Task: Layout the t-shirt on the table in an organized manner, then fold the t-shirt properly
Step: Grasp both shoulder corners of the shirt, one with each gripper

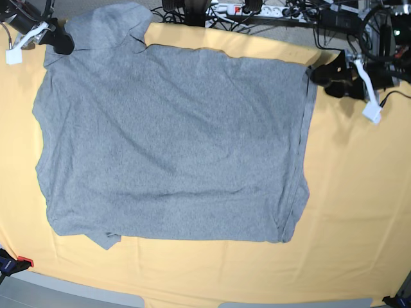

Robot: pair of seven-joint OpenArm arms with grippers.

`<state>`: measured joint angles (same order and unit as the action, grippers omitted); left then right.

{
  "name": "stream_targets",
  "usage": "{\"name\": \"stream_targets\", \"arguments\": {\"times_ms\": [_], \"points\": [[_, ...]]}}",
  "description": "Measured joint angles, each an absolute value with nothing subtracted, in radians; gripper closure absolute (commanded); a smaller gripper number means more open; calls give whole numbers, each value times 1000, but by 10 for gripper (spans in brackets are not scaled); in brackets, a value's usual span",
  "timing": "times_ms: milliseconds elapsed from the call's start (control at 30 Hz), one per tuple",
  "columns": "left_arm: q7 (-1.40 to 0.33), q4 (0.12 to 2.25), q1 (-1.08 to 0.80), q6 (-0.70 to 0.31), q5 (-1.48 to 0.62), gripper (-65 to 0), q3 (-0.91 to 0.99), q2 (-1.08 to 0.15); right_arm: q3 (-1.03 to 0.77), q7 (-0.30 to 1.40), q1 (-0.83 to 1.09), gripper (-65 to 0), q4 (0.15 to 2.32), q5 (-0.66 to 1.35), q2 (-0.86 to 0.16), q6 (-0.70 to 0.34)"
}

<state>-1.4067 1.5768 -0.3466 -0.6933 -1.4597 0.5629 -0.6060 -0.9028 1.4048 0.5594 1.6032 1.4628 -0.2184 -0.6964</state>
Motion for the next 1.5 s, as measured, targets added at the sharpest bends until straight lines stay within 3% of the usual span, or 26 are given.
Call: {"name": "stream_targets", "arguments": {"times_ms": [167,500,967,1033,1200,1500], "points": [[-1406,1576,-402,-693,-1399,-491,672,-550,-903,1404,559,0,1603,1463,-218,-696],[-1379,1578,-416,-694,-1428,-491,667,-428,-903,1404,559,0,1603,1463,-218,-696],[-1343,1588,-404,-702,-1426,-488,452,-407,-903,1404,559,0,1604,1463,-219,-696],[-1339,1588,-404,-703,-1420,-416,450,-407,-903,1404,559,0,1605,1463,-219,-696],[-1370,1590,-405,-717,-1381,0,471,-404,-903,1404,559,0,1605,1463,-219,-696],[-1411,1579,-399,-697,-1411,0,631,-431,-903,1407,562,0,1738,1460,-289,-696]]}}
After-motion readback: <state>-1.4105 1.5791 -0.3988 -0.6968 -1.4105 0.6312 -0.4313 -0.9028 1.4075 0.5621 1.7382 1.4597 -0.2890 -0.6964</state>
